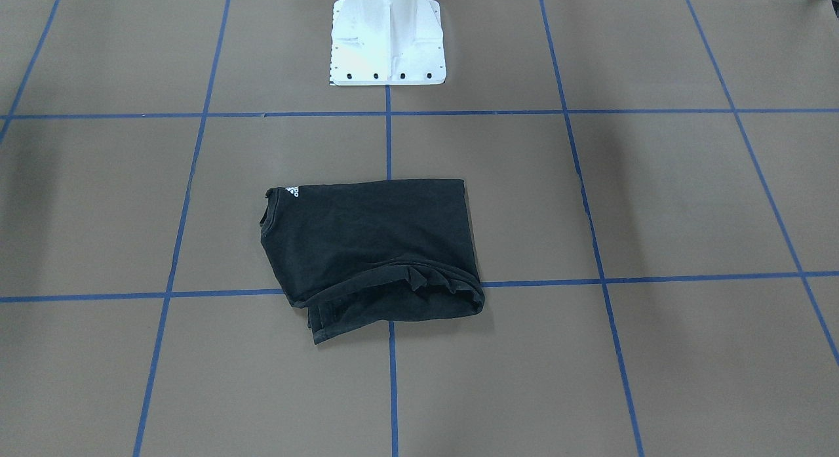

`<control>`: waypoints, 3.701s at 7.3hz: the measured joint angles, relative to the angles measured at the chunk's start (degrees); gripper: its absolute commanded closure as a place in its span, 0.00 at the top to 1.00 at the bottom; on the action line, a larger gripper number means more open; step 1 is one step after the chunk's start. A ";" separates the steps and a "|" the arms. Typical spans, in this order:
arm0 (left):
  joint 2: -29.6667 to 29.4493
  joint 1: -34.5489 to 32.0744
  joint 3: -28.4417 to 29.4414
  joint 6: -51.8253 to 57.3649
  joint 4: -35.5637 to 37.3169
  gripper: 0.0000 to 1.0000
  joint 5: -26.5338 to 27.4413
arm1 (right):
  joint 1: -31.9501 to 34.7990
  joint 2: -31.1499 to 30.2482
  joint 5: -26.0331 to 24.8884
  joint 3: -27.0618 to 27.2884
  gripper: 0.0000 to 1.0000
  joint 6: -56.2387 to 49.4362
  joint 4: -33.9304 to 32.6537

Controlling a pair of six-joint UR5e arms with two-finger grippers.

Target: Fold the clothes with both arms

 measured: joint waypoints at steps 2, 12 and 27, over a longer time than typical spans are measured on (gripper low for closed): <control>-1.07 -0.16 -1.53 -0.19 5.24 1.00 1.80 | -2.46 -3.06 -2.01 4.26 1.00 -0.09 -1.57; -2.12 0.09 -3.42 -0.33 13.12 1.00 4.26 | -5.66 -5.96 -0.47 7.96 1.00 1.08 -3.14; -2.86 0.35 -5.46 -0.40 12.78 1.00 -1.05 | -5.66 -7.51 2.92 12.91 1.00 1.19 -3.12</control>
